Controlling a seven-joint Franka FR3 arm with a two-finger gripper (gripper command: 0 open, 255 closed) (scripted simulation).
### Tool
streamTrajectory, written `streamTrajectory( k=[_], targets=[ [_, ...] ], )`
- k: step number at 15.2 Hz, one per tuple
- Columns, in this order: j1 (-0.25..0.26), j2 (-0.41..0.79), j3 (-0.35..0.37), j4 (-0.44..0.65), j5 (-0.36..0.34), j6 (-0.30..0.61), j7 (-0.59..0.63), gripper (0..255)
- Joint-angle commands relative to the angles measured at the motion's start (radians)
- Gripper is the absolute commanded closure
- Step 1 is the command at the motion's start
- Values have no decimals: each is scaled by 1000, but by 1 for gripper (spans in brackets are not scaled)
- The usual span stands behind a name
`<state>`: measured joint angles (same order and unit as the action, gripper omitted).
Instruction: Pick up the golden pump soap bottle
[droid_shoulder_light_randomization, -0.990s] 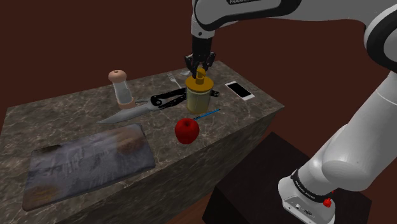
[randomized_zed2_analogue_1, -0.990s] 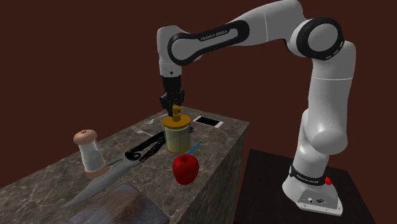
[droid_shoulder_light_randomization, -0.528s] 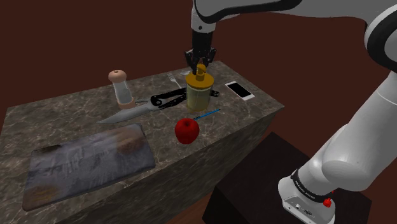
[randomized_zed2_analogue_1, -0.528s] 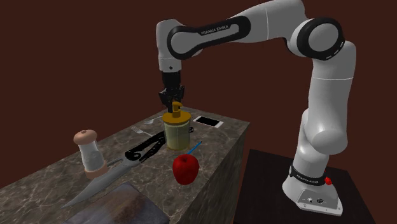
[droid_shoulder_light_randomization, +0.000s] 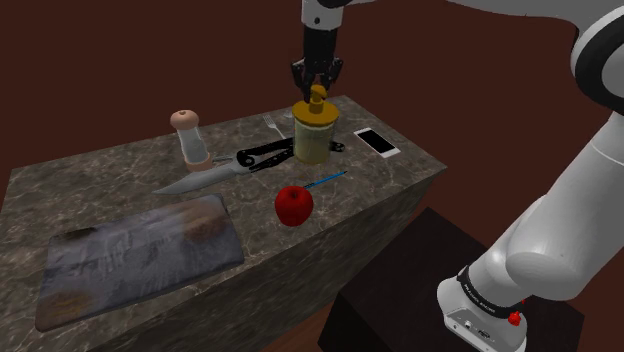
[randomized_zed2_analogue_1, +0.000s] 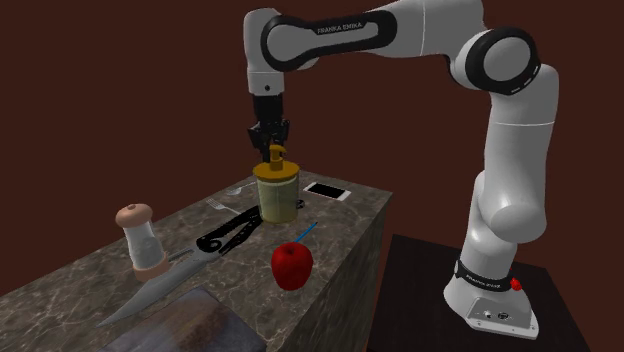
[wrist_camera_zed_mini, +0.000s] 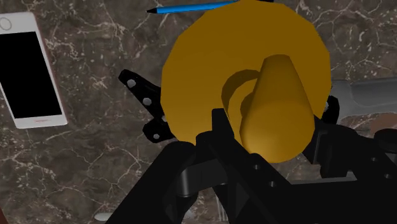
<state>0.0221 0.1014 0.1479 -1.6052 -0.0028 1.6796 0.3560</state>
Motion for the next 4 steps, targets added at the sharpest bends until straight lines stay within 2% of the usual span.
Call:
streamTrajectory(
  k=[1, 4],
  targets=[
    [1, 0, 1, 27, 0, -27, 2, 255],
    [1, 2, 1, 46, 0, -43, 2, 255]
  ],
)
